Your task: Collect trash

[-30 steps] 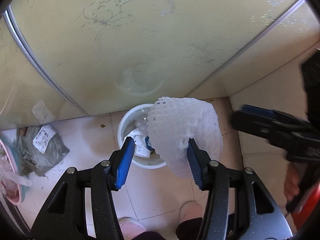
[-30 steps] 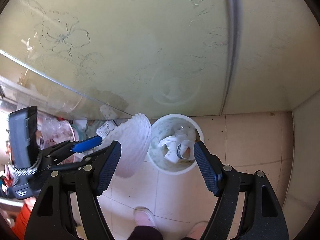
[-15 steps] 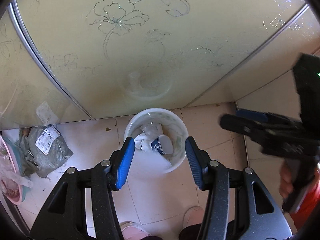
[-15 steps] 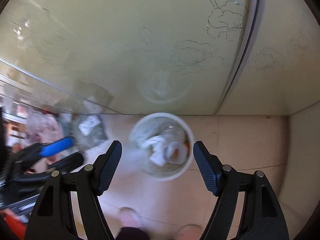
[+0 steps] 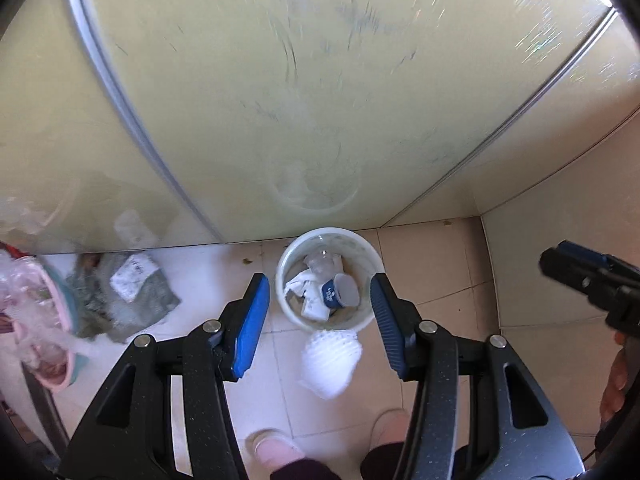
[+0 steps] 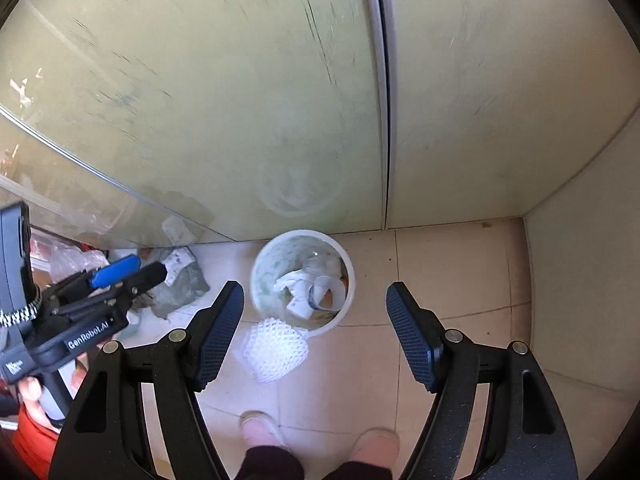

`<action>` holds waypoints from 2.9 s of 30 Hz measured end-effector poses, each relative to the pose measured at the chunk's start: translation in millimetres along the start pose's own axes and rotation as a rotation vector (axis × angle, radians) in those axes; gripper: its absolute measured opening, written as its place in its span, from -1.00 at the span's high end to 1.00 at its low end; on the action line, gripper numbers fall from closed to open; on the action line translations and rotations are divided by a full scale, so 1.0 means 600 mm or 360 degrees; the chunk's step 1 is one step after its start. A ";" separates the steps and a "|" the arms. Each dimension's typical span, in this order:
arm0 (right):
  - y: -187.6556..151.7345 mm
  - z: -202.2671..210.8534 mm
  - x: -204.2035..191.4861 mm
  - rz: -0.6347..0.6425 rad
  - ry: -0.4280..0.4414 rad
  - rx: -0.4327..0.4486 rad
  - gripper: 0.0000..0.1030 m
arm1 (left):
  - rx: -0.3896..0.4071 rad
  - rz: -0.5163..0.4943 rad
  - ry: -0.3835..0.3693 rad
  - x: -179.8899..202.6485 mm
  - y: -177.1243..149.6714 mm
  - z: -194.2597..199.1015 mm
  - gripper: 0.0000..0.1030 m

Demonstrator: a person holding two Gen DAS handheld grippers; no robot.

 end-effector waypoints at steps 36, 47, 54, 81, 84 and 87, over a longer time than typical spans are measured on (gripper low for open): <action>0.183 0.875 -0.346 0.0210 -0.0529 0.1308 -0.78 | 0.1334 -0.0045 -0.0112 0.028 0.197 1.052 -0.87; 0.225 0.859 -0.330 0.0253 -0.0610 0.1263 -0.86 | 0.1281 -0.0049 -0.0093 0.061 0.265 1.016 -0.97; 0.298 0.843 -0.265 0.0272 -0.0519 0.1252 -0.86 | 0.1248 -0.0002 -0.0047 0.121 0.355 0.969 -0.97; 0.605 0.644 -0.090 0.0285 -0.0337 0.0887 -0.86 | 0.0649 0.0351 0.0143 0.122 0.749 0.550 -0.99; 0.637 0.612 -0.085 0.0217 -0.0373 0.0828 -0.86 | 0.0546 0.0382 0.0124 0.100 0.799 0.481 -0.99; 0.671 0.573 -0.077 0.0159 -0.0399 0.0753 -0.86 | 0.0427 0.0401 0.0059 0.087 0.847 0.415 -0.94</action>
Point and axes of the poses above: each gripper's, at about its wrist camera, not at the fingertips, and z roughly against the way its jaws point, x to its right, y to its top, the point moved 4 cm from there along -z, roughly the way its jaws point, and after that the axes turned 9 degrees about z, right-handed, at the moved point
